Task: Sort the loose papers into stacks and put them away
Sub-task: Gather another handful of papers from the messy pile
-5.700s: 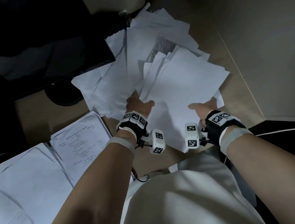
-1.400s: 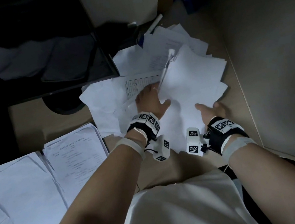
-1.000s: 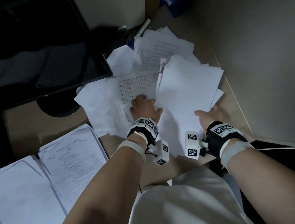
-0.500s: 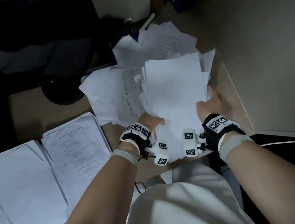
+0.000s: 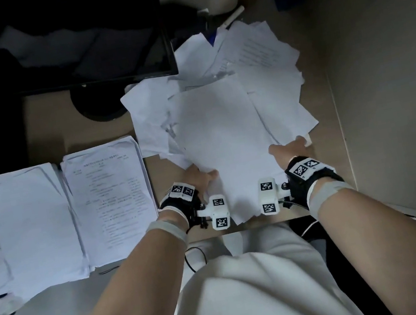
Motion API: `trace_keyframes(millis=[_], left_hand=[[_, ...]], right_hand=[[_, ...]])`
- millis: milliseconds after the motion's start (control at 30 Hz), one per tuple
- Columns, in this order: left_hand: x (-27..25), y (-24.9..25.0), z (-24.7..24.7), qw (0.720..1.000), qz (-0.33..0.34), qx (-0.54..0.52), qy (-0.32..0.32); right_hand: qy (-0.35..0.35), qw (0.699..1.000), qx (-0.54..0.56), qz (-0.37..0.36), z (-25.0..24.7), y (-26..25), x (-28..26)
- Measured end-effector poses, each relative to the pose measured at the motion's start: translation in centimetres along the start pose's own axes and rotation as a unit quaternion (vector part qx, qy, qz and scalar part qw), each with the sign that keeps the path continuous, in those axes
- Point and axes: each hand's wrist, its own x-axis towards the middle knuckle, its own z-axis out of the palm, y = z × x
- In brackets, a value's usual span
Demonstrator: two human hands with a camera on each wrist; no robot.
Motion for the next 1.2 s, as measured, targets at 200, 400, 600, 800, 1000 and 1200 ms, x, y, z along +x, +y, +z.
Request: trace_keyframes(millis=[200,400,600,800,1000,1200], left_hand=[[-1.1,4.3,0.7,0.997,0.059,0.056,0.013],[-0.3,9.5,1.7,0.957,0.101,0.251,0.103],[0.9,11.4,2.8,0.951,0.093,0.276,0.102],[1.5,11.6,2.6,0.959,0.111,0.251,0.067],[1.3,12.0,2.8,0.984,0.151,0.082,0.036],[0.1,12.1,4.2,0.976,0.162,0.14,-0.035]], right_hand=[[-0.031,0.999,0.006,-0.016,-0.8,-0.1,1.0],[-0.058,0.998,-0.017,-0.003,-3.5,0.0,1.1],[-0.07,0.997,0.026,0.002,-4.4,-1.7,1.3],[-0.101,0.991,0.075,0.041,-3.4,-2.7,2.3],[-0.099,0.981,0.166,0.002,-2.4,-2.5,1.4],[-0.097,0.985,0.138,0.045,-4.4,0.1,1.1]])
